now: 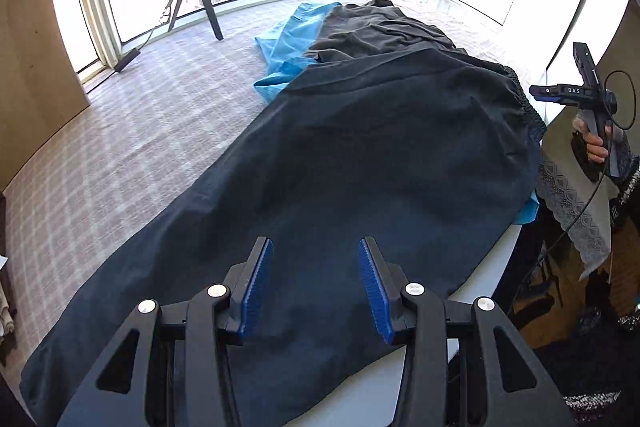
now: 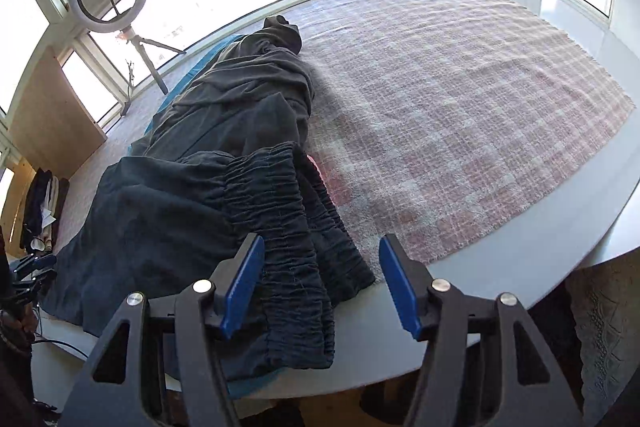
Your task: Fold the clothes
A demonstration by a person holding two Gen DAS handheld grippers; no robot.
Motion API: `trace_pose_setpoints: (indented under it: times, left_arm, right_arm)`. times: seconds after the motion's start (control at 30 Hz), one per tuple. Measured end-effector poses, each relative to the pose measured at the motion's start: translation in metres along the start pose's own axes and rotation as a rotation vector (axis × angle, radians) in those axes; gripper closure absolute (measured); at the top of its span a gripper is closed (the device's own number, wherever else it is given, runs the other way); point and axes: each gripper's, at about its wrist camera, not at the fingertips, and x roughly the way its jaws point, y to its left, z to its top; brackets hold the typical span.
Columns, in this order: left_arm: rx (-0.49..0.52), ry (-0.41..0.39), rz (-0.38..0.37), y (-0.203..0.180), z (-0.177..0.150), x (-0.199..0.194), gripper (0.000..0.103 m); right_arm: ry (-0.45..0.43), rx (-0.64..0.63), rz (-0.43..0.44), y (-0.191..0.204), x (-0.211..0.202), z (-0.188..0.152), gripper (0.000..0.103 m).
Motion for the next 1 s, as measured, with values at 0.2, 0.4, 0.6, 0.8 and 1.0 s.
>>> trace_pose_setpoints:
  times: [0.2, 0.4, 0.6, 0.8, 1.0]
  left_arm:
    - [-0.023, 0.106, 0.009, -0.018, 0.022, 0.038, 0.06]
    - [-0.055, 0.187, 0.045, -0.021, 0.018, 0.055, 0.06]
    - [-0.017, 0.232, 0.059, -0.041, 0.023, 0.066, 0.06]
    - [0.009, 0.212, 0.057, -0.053, 0.035, 0.065, 0.06]
    - [-0.052, 0.174, 0.056, -0.041, 0.031, 0.057, 0.06]
  right_arm:
    - [0.022, -0.211, 0.041, 0.013, 0.055, 0.009, 0.04]
    - [0.066, -0.157, 0.374, -0.012, 0.082, 0.023, 0.031]
    - [0.077, -0.153, 0.474, -0.017, 0.088, 0.018, 0.038]
    - [-0.026, -0.177, 0.415, -0.003, 0.046, 0.019, 0.088]
    - [-0.077, -0.236, 0.305, 0.005, 0.022, 0.04, 0.093]
